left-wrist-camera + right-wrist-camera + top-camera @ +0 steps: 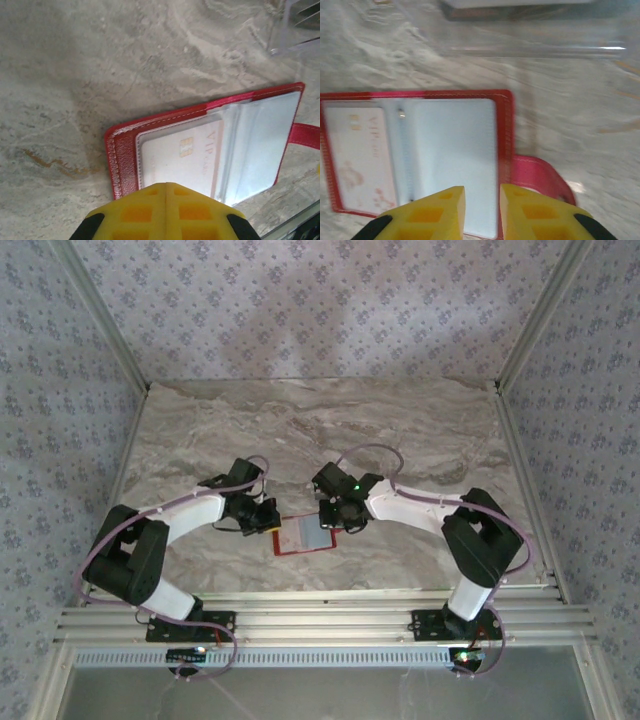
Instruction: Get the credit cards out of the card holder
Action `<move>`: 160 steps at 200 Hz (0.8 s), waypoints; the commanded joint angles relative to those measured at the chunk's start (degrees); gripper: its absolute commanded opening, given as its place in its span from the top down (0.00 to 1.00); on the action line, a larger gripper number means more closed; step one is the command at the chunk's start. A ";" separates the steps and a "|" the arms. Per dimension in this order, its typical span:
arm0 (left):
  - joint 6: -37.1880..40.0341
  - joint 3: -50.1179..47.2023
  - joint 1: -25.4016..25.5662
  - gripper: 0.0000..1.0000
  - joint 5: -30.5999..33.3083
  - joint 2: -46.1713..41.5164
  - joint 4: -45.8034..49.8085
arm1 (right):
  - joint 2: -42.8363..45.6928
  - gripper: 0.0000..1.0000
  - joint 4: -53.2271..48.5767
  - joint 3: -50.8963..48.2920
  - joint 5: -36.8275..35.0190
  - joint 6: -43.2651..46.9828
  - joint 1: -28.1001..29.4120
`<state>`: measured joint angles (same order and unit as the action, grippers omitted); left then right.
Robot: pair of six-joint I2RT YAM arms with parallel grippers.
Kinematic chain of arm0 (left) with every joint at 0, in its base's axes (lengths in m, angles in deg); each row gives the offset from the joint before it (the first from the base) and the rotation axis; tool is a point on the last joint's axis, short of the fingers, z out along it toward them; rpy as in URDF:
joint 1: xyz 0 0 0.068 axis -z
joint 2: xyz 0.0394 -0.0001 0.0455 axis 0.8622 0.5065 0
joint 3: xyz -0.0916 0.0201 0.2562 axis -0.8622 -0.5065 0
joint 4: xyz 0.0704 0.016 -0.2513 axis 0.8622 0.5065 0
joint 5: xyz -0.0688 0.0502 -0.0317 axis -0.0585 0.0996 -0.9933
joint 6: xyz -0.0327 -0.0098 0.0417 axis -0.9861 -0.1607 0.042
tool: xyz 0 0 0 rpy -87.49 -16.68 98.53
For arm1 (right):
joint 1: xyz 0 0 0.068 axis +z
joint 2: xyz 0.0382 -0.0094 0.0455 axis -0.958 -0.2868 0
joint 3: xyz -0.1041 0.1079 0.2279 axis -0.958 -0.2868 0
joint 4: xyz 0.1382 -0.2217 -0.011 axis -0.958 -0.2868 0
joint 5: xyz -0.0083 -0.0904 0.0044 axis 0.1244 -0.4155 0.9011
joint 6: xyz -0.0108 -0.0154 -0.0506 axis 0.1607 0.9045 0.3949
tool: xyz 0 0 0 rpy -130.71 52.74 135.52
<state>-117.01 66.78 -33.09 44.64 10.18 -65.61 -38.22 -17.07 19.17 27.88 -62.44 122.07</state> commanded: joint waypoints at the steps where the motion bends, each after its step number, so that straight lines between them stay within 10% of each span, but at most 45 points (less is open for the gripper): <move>1: 0.32 1.65 0.38 1.00 -0.92 -2.03 2.32 | -1.73 0.76 9.83 -0.99 8.92 -2.44 0.21; 160: 1.30 -0.97 3.39 1.00 0.89 3.45 2.52 | -10.66 0.76 15.42 3.43 17.63 -3.06 0.97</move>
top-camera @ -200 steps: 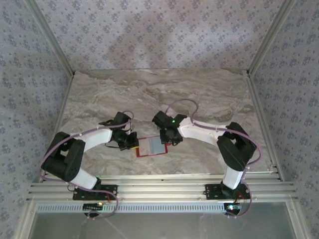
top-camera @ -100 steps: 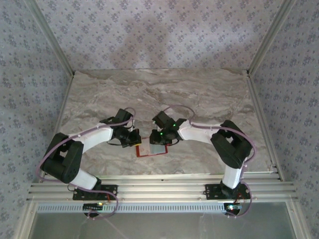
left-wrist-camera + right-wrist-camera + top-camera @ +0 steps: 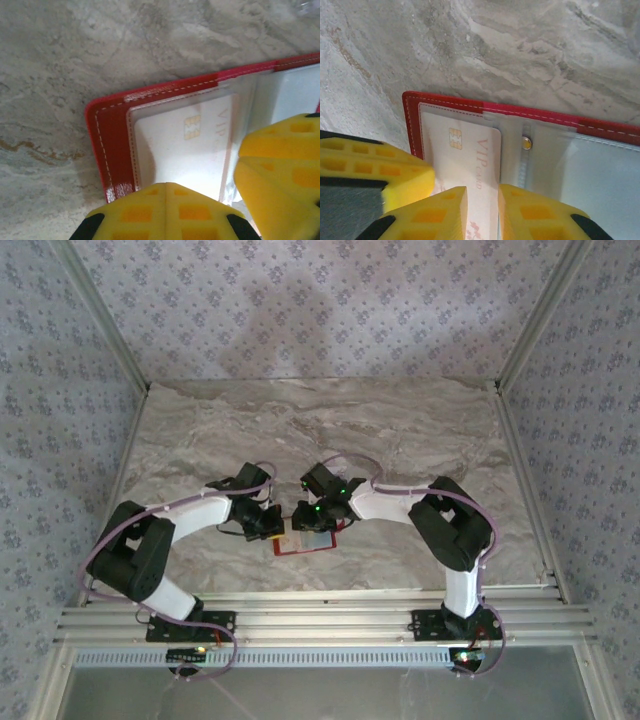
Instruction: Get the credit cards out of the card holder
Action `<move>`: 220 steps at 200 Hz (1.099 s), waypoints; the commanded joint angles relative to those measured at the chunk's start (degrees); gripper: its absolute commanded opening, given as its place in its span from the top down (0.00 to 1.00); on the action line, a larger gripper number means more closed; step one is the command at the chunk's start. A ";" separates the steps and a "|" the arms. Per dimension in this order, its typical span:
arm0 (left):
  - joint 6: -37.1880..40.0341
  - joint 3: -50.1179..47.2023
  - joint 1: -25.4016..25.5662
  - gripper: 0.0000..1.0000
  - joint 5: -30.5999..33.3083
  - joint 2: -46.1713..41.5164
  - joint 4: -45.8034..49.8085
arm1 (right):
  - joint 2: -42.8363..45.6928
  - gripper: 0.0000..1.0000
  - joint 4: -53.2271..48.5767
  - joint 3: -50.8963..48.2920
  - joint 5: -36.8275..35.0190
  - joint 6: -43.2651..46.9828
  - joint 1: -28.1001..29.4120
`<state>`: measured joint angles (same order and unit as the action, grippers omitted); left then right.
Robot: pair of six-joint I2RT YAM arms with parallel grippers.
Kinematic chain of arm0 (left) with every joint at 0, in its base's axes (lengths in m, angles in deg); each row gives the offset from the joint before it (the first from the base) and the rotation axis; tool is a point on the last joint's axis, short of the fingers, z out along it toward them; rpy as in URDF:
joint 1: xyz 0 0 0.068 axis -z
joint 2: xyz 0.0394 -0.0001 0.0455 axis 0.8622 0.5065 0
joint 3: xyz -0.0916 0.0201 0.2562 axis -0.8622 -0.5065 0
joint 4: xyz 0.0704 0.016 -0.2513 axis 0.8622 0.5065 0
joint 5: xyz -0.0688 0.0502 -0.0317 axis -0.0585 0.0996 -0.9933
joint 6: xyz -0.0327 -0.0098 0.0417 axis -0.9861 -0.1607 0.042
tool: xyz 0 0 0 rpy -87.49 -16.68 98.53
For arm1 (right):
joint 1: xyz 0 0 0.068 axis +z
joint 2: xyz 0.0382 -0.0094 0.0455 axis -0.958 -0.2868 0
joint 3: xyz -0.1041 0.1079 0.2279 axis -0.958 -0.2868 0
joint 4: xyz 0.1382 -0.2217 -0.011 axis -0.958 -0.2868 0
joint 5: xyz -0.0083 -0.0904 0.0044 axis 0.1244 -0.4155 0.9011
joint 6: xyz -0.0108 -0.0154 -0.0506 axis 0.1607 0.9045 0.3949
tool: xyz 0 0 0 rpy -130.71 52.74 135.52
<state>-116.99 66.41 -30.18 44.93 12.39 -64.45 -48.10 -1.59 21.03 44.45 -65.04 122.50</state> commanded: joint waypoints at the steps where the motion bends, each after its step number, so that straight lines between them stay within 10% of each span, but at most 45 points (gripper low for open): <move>1: 1.28 -0.60 0.49 1.00 0.63 1.28 1.33 | -0.77 0.76 -0.05 1.57 1.02 -0.44 0.51; 220: 1.75 0.01 0.51 1.00 2.27 0.65 3.80 | -2.60 0.78 -9.71 5.33 -6.00 2.97 1.20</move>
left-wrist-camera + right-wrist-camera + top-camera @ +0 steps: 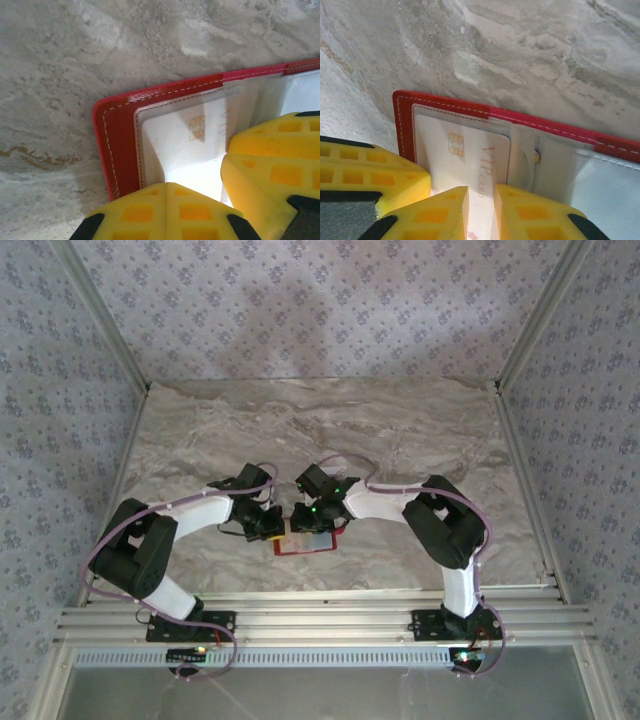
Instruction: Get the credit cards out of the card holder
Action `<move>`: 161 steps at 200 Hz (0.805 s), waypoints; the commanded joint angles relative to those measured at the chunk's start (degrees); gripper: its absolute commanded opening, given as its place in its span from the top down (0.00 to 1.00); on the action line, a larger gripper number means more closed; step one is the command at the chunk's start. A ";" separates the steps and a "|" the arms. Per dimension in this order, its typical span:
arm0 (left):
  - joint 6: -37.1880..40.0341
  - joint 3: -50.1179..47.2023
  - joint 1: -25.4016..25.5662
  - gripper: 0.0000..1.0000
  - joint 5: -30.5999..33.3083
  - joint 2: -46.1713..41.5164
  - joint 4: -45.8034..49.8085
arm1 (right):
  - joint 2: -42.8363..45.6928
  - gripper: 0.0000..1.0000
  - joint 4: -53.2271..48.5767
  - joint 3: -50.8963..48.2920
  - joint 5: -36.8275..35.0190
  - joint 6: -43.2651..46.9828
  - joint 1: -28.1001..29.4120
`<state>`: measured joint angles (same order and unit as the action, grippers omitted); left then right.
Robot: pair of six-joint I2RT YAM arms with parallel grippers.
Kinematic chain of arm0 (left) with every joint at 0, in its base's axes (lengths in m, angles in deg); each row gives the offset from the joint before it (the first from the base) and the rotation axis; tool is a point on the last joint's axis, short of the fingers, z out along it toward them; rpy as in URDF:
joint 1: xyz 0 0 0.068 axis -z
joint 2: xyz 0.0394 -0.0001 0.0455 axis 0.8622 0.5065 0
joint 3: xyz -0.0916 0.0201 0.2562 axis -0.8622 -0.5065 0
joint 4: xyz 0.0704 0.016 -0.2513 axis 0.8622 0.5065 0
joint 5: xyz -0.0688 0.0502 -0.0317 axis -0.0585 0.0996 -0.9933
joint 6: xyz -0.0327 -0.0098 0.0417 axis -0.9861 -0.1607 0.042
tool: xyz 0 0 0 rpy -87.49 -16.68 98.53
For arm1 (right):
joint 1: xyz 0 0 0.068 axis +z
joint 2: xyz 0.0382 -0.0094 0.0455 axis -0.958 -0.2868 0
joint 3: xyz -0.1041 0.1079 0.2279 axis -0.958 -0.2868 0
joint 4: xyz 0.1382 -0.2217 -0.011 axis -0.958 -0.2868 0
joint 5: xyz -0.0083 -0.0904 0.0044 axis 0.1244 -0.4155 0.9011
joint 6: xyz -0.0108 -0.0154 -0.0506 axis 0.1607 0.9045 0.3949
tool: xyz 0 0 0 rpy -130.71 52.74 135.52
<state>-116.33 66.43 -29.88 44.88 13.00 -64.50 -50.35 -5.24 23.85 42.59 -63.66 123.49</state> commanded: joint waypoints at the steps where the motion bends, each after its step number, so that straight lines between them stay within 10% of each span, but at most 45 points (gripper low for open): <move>1: 1.08 0.04 0.24 1.00 2.34 0.02 3.87 | -0.35 0.78 -6.15 2.56 -4.21 1.61 0.26; 161: 1.24 -0.18 0.25 1.00 2.72 0.42 3.55 | 3.17 0.81 -0.56 -0.65 -1.11 0.04 0.12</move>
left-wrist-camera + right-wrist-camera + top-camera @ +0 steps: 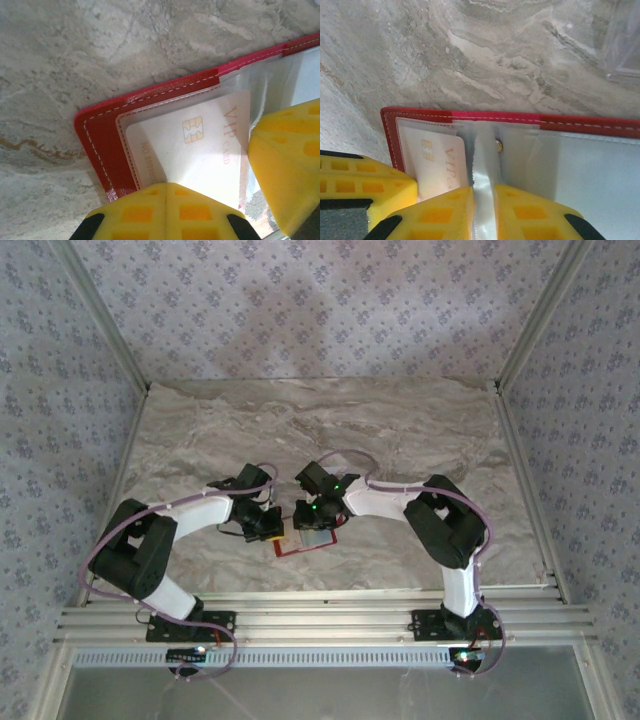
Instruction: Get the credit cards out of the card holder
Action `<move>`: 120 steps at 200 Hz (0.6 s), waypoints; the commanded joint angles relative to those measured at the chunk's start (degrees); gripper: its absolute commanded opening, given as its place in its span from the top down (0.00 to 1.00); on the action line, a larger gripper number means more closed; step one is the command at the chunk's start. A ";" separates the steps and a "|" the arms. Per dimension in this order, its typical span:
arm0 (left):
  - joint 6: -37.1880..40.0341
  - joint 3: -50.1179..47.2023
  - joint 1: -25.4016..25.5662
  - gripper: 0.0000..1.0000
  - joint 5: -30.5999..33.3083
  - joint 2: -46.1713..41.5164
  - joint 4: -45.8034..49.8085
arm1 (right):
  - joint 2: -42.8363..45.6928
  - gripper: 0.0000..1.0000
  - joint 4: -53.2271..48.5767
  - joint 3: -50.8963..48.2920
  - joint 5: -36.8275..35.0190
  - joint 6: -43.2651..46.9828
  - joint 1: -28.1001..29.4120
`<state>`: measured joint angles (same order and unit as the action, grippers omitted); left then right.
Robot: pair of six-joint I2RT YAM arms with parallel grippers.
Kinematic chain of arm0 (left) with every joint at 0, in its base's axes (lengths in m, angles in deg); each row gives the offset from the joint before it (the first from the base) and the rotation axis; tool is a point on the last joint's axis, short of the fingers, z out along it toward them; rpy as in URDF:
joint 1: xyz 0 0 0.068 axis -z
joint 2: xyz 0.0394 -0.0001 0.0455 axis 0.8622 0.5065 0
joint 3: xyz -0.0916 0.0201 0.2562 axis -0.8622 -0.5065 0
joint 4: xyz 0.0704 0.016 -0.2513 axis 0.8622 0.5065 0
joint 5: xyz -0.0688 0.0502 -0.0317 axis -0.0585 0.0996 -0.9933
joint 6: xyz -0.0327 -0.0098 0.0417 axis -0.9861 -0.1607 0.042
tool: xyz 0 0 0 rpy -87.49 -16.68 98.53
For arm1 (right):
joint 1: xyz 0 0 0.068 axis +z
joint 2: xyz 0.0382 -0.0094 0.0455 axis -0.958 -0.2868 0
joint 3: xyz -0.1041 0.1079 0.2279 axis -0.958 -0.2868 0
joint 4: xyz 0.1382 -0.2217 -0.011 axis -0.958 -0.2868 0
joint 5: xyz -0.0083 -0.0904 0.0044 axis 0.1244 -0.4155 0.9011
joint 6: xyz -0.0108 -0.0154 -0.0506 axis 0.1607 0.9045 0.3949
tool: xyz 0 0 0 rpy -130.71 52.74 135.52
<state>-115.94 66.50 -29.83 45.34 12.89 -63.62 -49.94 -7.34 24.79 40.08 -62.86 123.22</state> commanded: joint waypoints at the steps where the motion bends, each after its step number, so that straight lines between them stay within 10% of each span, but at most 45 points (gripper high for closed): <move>1: 0.85 -0.24 0.22 1.00 2.26 0.50 2.67 | 2.84 0.80 1.55 -1.68 1.35 -0.77 0.39; 120: 0.78 -0.10 0.27 1.00 2.17 0.83 2.79 | 0.48 0.80 5.62 -0.93 7.08 -1.61 0.34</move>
<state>-115.94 66.54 -29.83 45.34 12.89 -63.62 -47.44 -2.25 23.48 44.82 -63.14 123.62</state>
